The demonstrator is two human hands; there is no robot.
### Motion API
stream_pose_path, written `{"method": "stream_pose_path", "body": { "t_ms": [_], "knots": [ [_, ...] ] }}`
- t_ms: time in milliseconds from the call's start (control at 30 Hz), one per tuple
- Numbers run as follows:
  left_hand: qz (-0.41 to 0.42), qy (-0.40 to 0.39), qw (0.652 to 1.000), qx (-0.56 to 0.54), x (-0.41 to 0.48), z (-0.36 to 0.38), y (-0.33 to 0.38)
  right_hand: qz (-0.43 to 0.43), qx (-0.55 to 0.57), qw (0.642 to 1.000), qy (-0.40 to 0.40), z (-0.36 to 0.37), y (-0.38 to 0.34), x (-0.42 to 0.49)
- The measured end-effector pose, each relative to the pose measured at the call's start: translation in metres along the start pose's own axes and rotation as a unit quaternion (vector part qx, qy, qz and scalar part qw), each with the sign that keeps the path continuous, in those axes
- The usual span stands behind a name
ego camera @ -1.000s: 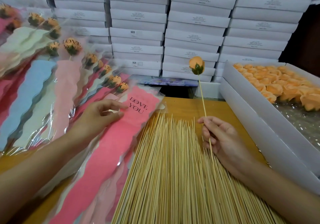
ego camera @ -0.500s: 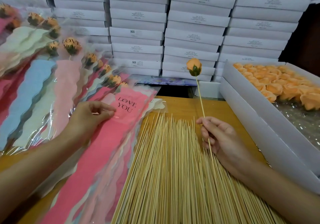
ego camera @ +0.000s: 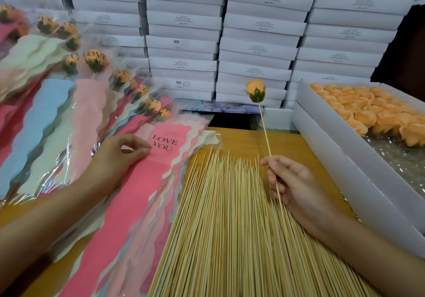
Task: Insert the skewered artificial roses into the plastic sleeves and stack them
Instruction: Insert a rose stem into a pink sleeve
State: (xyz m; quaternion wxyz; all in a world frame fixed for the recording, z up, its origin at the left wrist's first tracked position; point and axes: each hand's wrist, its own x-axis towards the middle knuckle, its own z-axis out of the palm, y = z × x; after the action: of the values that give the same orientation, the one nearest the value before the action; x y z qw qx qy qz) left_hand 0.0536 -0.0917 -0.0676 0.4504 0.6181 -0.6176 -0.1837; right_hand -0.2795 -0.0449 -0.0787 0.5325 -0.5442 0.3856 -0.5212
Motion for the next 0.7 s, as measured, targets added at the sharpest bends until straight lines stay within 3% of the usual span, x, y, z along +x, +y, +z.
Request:
{"method": "stream_pose_path", "body": {
  "t_ms": [267, 433, 567, 700],
  "knots": [
    [0.032, -0.005, 0.999, 0.010, -0.003, -0.004, 0.006, 0.002, -0.004, 1.000, 0.000, 0.000, 0.000, 0.000],
    [-0.009, -0.070, 0.987, -0.143, -0.007, -0.006, 0.021, 0.000, 0.000, 1.000, 0.003, 0.000, 0.000, 0.000],
    [-0.020, -0.136, 0.963, -0.233, -0.012, -0.002, 0.041, -0.002, 0.006, 1.000, 0.014, 0.002, -0.002, -0.001],
    [-0.083, -0.224, 0.927, -0.288, -0.027, 0.005, 0.064, -0.004, 0.005, 0.999, 0.053, 0.003, -0.002, 0.000]
  ]
}}
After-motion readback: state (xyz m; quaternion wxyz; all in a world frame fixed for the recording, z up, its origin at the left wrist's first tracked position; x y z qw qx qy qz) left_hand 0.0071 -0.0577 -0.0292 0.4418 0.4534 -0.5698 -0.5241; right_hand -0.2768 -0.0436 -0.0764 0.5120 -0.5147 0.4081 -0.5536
